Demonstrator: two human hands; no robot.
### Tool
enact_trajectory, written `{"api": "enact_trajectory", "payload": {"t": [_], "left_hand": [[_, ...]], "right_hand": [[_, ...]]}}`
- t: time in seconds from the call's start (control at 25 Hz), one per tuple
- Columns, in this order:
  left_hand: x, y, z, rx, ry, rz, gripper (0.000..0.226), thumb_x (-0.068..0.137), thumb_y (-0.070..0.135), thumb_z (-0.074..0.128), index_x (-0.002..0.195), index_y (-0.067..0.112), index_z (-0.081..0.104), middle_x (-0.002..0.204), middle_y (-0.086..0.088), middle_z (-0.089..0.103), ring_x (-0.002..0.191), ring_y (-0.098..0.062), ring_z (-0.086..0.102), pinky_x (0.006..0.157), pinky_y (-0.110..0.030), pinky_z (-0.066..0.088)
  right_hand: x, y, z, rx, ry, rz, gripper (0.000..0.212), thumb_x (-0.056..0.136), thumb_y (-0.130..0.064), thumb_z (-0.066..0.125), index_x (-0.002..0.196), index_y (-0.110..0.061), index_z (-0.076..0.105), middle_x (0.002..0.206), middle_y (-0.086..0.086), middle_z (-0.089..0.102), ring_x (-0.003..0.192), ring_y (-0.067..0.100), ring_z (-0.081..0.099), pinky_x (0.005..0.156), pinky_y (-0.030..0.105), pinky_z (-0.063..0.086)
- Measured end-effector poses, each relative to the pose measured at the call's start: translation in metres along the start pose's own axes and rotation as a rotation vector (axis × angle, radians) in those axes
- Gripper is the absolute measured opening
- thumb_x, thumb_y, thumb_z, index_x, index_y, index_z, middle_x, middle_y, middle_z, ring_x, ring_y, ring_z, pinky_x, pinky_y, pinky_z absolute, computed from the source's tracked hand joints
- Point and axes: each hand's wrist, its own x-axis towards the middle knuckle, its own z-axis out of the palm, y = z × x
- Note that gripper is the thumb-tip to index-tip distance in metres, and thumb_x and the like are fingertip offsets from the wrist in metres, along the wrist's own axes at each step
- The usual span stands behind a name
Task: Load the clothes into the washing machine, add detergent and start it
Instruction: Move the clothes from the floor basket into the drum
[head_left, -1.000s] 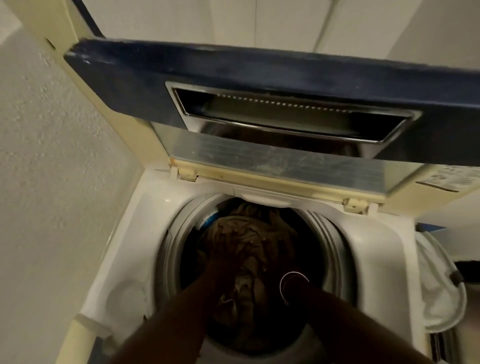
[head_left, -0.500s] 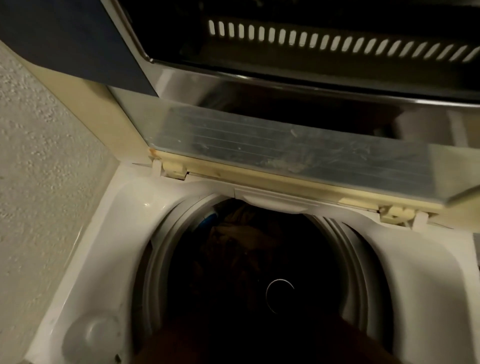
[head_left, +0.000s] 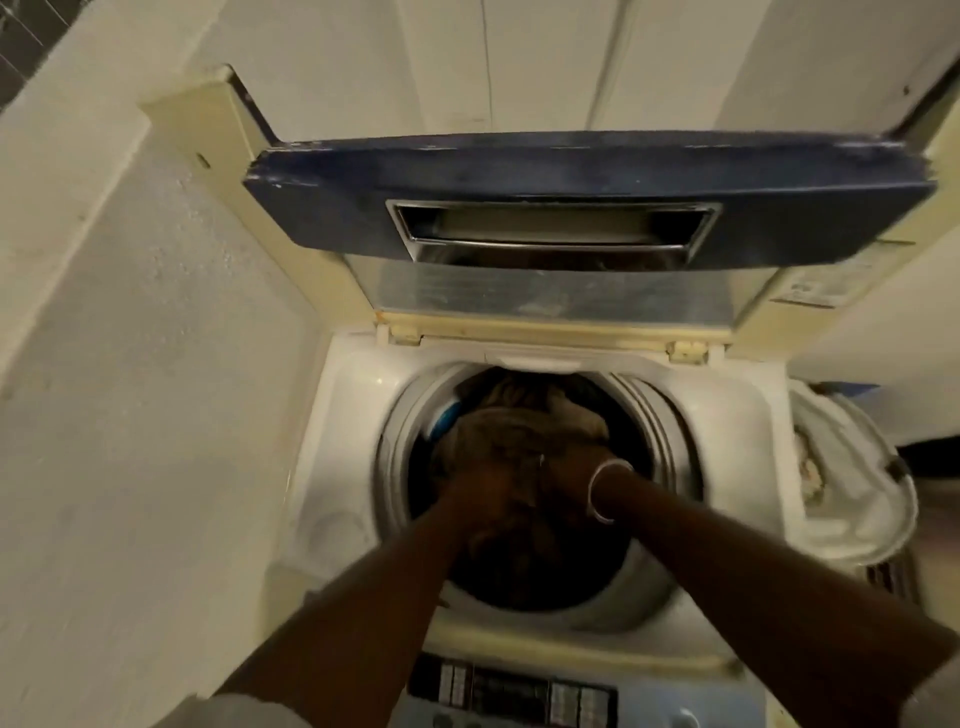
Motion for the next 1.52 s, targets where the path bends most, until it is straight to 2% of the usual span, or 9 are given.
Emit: {"api": "enact_trajectory", "payload": {"t": [0.12,0.2,0.36,0.48,0.68,0.92,1.04,1.28,1.52], "left_hand": [[-0.013,0.053,-0.023,0.003,0.308,-0.028,0.039,0.095,0.043,0.050,0.126,0.022,0.058,0.127,-0.002,0.062,0.118,-0.017,0.057,0.103,-0.032,0.045],[-0.020,0.090,-0.030,0.016,0.479,-0.012,0.034,0.090,0.049,0.047,0.116,0.030,0.058,0.106,0.007,0.068,0.099,-0.010,0.064,0.089,-0.033,0.054],[-0.018,0.177,-0.020,0.017,0.572,0.078,0.026,0.096,0.048,0.048,0.114,0.030,0.056,0.091,0.008,0.068,0.081,-0.007,0.063,0.074,-0.028,0.053],[-0.008,0.250,0.014,0.067,0.573,0.165,0.020,0.099,0.044,0.046,0.104,0.027,0.055,0.086,0.009,0.062,0.074,-0.008,0.058,0.070,-0.026,0.049],[0.024,0.346,0.080,0.103,0.517,0.253,0.015,0.098,0.035,0.051,0.110,0.027,0.054,0.097,0.011,0.062,0.074,-0.006,0.057,0.073,-0.024,0.050],[0.069,0.401,0.134,0.078,0.339,0.238,0.019,0.094,0.034,0.056,0.111,0.026,0.056,0.101,0.008,0.061,0.083,-0.008,0.059,0.073,-0.024,0.050],[0.103,0.390,0.158,0.092,0.224,0.186,0.027,0.092,0.033,0.061,0.116,0.023,0.057,0.109,0.003,0.061,0.093,-0.013,0.060,0.076,-0.019,0.042],[0.190,0.349,0.214,0.058,0.028,0.100,0.041,0.091,0.023,0.065,0.129,0.014,0.053,0.122,-0.003,0.059,0.107,-0.018,0.059,0.089,-0.026,0.047],[0.281,0.294,0.287,0.137,-0.144,-0.007,0.058,0.089,0.030,0.066,0.140,0.014,0.042,0.135,-0.010,0.050,0.122,-0.025,0.052,0.094,-0.029,0.042]], "right_hand": [[-0.040,0.002,-0.053,-0.081,-0.058,0.043,0.038,0.096,-0.043,0.051,0.122,-0.018,0.063,0.118,0.010,0.067,0.112,0.029,0.062,0.093,0.034,0.046],[-0.070,0.011,-0.082,0.039,0.081,0.124,0.031,0.093,-0.045,0.052,0.106,-0.022,0.068,0.101,0.006,0.070,0.095,0.027,0.067,0.078,0.034,0.051],[-0.128,0.051,-0.112,0.244,0.474,0.197,0.024,0.092,-0.042,0.054,0.089,-0.022,0.067,0.077,0.001,0.069,0.074,0.026,0.066,0.060,0.028,0.043],[-0.178,0.100,-0.123,0.370,0.561,0.287,0.019,0.091,-0.041,0.057,0.089,-0.023,0.065,0.071,-0.004,0.068,0.072,0.024,0.067,0.061,0.030,0.049],[-0.266,0.198,-0.132,0.353,0.504,0.342,0.023,0.093,-0.037,0.053,0.104,-0.020,0.065,0.086,0.000,0.071,0.081,0.023,0.066,0.073,0.031,0.051],[-0.307,0.284,-0.130,0.213,0.375,0.389,0.028,0.096,-0.035,0.050,0.107,-0.014,0.065,0.096,0.005,0.069,0.091,0.022,0.064,0.085,0.033,0.051],[-0.297,0.321,-0.114,0.243,0.285,0.445,0.031,0.094,-0.037,0.054,0.116,-0.016,0.062,0.107,0.003,0.066,0.103,0.022,0.061,0.092,0.032,0.046],[-0.234,0.400,-0.039,0.331,0.127,0.562,0.061,0.080,-0.056,0.059,0.130,-0.022,0.054,0.127,0.005,0.059,0.118,0.027,0.055,0.100,0.044,0.046],[-0.175,0.474,0.047,0.319,-0.012,0.581,0.080,0.079,-0.059,0.064,0.146,-0.024,0.039,0.156,0.010,0.028,0.144,0.033,0.021,0.117,0.048,0.025]]}}
